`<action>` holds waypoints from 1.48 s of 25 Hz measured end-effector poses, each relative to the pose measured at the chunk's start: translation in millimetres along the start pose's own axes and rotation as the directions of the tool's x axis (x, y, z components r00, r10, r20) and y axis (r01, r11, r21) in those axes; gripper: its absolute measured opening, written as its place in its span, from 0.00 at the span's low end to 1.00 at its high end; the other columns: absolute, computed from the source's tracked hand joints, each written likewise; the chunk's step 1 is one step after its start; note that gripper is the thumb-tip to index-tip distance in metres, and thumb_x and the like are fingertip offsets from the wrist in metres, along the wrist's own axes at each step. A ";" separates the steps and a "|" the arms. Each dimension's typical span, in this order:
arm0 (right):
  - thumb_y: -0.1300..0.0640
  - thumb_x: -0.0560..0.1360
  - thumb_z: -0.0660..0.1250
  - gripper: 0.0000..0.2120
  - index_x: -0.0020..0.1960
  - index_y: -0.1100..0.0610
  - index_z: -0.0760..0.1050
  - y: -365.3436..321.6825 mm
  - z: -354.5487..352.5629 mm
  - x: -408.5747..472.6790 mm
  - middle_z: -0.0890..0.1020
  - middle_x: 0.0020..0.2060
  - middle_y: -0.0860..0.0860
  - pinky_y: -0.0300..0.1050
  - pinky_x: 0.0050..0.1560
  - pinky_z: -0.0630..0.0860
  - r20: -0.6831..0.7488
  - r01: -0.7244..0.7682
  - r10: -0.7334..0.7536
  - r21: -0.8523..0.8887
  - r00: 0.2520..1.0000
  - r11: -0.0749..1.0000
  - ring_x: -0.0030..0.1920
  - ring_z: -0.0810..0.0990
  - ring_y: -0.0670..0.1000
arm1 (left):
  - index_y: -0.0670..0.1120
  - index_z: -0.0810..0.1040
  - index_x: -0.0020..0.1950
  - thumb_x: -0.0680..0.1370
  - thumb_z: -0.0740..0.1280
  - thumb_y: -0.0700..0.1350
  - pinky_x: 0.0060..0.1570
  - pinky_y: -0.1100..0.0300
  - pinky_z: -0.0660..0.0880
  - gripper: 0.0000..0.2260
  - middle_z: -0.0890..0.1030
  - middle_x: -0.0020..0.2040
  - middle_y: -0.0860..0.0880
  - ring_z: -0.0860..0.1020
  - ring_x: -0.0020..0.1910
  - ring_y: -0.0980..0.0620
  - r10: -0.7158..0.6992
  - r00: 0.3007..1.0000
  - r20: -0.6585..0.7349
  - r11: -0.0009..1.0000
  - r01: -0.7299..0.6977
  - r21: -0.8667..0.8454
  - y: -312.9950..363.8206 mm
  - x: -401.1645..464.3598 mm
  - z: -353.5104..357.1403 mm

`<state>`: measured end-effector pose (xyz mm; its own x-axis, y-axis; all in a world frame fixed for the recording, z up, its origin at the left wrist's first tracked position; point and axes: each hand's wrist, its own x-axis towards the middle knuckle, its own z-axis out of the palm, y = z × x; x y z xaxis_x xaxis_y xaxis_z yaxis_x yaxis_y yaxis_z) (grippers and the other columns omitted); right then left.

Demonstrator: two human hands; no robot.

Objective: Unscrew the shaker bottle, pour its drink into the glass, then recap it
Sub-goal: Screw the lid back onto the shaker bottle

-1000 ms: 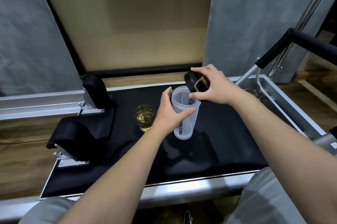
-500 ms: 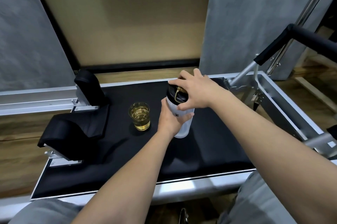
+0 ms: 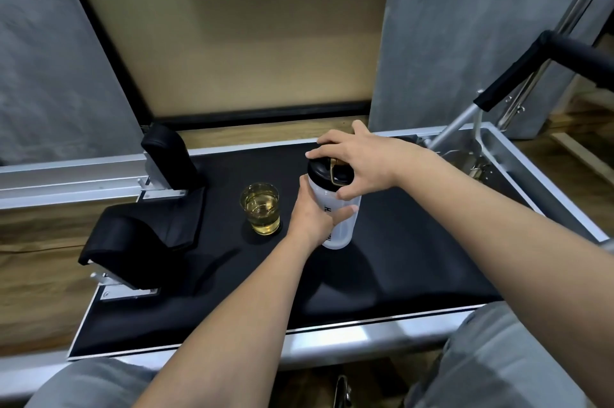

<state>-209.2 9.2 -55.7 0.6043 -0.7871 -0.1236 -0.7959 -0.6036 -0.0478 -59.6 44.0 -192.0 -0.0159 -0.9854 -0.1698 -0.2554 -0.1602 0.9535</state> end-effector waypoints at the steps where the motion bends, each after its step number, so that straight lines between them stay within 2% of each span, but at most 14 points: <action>1: 0.41 0.73 0.70 0.39 0.81 0.38 0.61 -1.2 1.0 -0.9 0.62 0.79 0.42 0.51 0.54 0.73 0.001 0.021 -0.021 -0.007 1.000 1.000 0.56 0.59 0.53 | 0.68 0.63 0.60 0.70 0.85 0.45 0.51 0.66 0.75 0.36 0.75 0.58 0.62 0.78 0.55 0.60 0.037 0.999 -0.016 0.999 -0.037 0.025 -1.1 0.1 0.5; 4: 0.45 0.73 0.67 0.35 0.80 0.39 0.64 -10.8 8.4 -2.6 0.58 0.83 0.41 0.51 0.52 0.72 -0.008 0.070 -0.071 -0.004 0.997 0.998 0.58 0.60 0.55 | 0.57 0.65 0.77 0.70 0.85 0.43 0.43 0.78 0.71 0.42 0.73 0.53 0.68 0.76 0.49 0.69 0.119 0.992 -0.052 0.989 -0.114 0.094 -3.8 1.7 -1.3; 5: 0.47 0.73 0.67 0.35 0.80 0.41 0.65 -13.9 10.6 -3.5 0.58 0.83 0.42 0.52 0.52 0.73 -0.021 0.059 -0.059 0.012 0.998 0.998 0.58 0.59 0.55 | 0.55 0.67 0.76 0.71 0.84 0.42 0.43 0.79 0.72 0.40 0.74 0.54 0.67 0.77 0.50 0.67 0.097 0.994 -0.040 0.994 -0.095 0.060 -4.0 3.9 -1.7; 8: 0.43 0.75 0.66 0.36 0.81 0.46 0.63 -20.8 10.5 -0.6 0.60 0.82 0.46 0.55 0.58 0.75 -0.046 -0.055 0.052 -0.058 0.998 0.997 0.60 0.62 0.58 | 0.62 0.69 0.60 0.72 0.82 0.36 0.52 0.65 0.79 0.31 0.77 0.63 0.53 0.79 0.63 0.49 -0.011 0.999 0.044 0.992 0.017 -0.129 -1.0 10.4 -1.4; 11: 0.25 0.71 0.64 0.46 0.81 0.49 0.63 -24.7 1.5 5.6 0.69 0.74 0.51 0.56 0.55 0.75 -0.026 -0.220 0.218 -0.123 0.976 0.968 0.66 0.69 0.61 | 0.66 0.64 0.54 0.70 0.84 0.40 0.60 0.52 0.78 0.33 0.75 0.60 0.58 0.77 0.61 0.54 0.026 0.998 0.056 0.996 -0.021 -0.092 -2.5 8.9 0.0; 14: 0.27 0.65 0.72 0.50 0.80 0.47 0.61 -27.7 -11.0 11.1 0.72 0.67 0.52 0.55 0.50 0.77 0.094 -0.280 0.293 -0.138 0.951 0.950 0.63 0.76 0.61 | 0.60 0.65 0.56 0.67 0.84 0.46 0.66 0.44 0.78 0.31 0.79 0.63 0.52 0.79 0.64 0.51 0.090 0.994 0.064 0.993 -0.085 -0.082 -10.6 9.3 -0.9; 17: 0.33 0.65 0.74 0.46 0.79 0.45 0.63 -27.8 -21.7 16.0 0.72 0.66 0.50 0.55 0.53 0.77 0.171 -0.298 0.334 -0.205 0.927 0.932 0.63 0.74 0.59 | 0.61 0.66 0.58 0.65 0.85 0.50 0.65 0.51 0.78 0.32 0.80 0.63 0.55 0.80 0.63 0.59 0.132 0.990 0.047 0.990 -0.129 -0.057 -12.7 8.9 -0.5; 19: 0.23 0.63 0.69 0.46 0.73 0.49 0.70 -26.2 -22.3 17.8 0.77 0.63 0.51 0.54 0.55 0.72 0.120 -0.333 0.371 -0.256 0.921 0.908 0.63 0.74 0.59 | 0.64 0.67 0.60 0.65 0.85 0.49 0.65 0.55 0.76 0.34 0.79 0.64 0.59 0.78 0.61 0.67 0.143 0.989 0.047 0.988 -0.140 -0.062 -13.8 11.3 0.0; 22: 0.12 0.59 0.55 0.53 0.62 0.56 0.75 -31.6 -6.7 13.5 0.81 0.49 0.52 0.51 0.44 0.69 -0.012 -0.472 0.479 -0.203 0.878 0.858 0.50 0.80 0.58 | 0.60 0.65 0.74 0.66 0.85 0.49 0.72 0.51 0.72 0.42 0.74 0.73 0.57 0.73 0.71 0.57 0.087 0.994 0.066 0.994 -0.082 -0.067 -14.3 15.3 -1.0; 24: 0.11 0.59 0.53 0.56 0.63 0.57 0.73 -33.0 0.7 12.1 0.80 0.52 0.53 0.53 0.46 0.72 -0.041 -0.511 0.513 -0.186 0.857 0.839 0.53 0.80 0.59 | 0.59 0.65 0.71 0.67 0.86 0.48 0.68 0.56 0.73 0.41 0.74 0.71 0.58 0.73 0.70 0.55 0.090 0.995 0.048 0.995 -0.088 -0.051 -15.4 17.6 0.6; 28: 0.22 0.62 0.69 0.47 0.66 0.55 0.68 -25.9 -5.6 14.7 0.76 0.60 0.55 0.55 0.47 0.72 0.065 -0.396 0.402 -0.095 0.913 0.913 0.59 0.74 0.60 | 0.67 0.65 0.62 0.69 0.85 0.40 0.70 0.59 0.75 0.38 0.76 0.65 0.60 0.76 0.65 0.59 0.136 0.990 0.043 0.990 -0.134 -0.041 -14.7 13.8 1.1; 31: 0.37 0.63 0.74 0.41 0.71 0.51 0.65 -14.3 -8.4 14.2 0.72 0.60 0.52 0.51 0.45 0.70 0.096 -0.185 0.184 0.001 0.978 0.983 0.56 0.66 0.55 | 0.68 0.65 0.58 0.70 0.85 0.44 0.55 0.68 0.75 0.34 0.77 0.64 0.60 0.77 0.61 0.62 0.113 0.991 0.073 0.994 -0.112 -0.022 -8.9 6.2 -5.5; 33: 0.39 0.62 0.72 0.43 0.73 0.48 0.64 -5.4 -5.8 12.5 0.70 0.58 0.48 0.51 0.45 0.72 0.075 -0.108 0.103 0.065 0.992 0.992 0.56 0.64 0.53 | 0.66 0.65 0.57 0.70 0.85 0.47 0.48 0.71 0.75 0.32 0.78 0.62 0.61 0.77 0.58 0.67 0.102 0.992 0.073 0.995 -0.102 0.002 -7.3 3.4 -7.6; 37: 0.39 0.61 0.72 0.41 0.71 0.45 0.65 3.9 1.7 14.1 0.69 0.55 0.44 0.52 0.47 0.73 0.058 -0.119 0.109 0.202 0.992 0.972 0.55 0.65 0.54 | 0.61 0.65 0.57 0.71 0.85 0.47 0.57 0.57 0.78 0.31 0.79 0.63 0.56 0.78 0.61 0.59 0.091 0.994 0.068 0.996 -0.091 -0.002 -5.8 5.0 -6.8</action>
<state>-203.8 -4.0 -59.3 0.5104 -0.8397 -0.1858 -0.8532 -0.4673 -0.2319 -51.7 39.7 -196.7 -0.1046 -0.9896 -0.0987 -0.2512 -0.0697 0.9654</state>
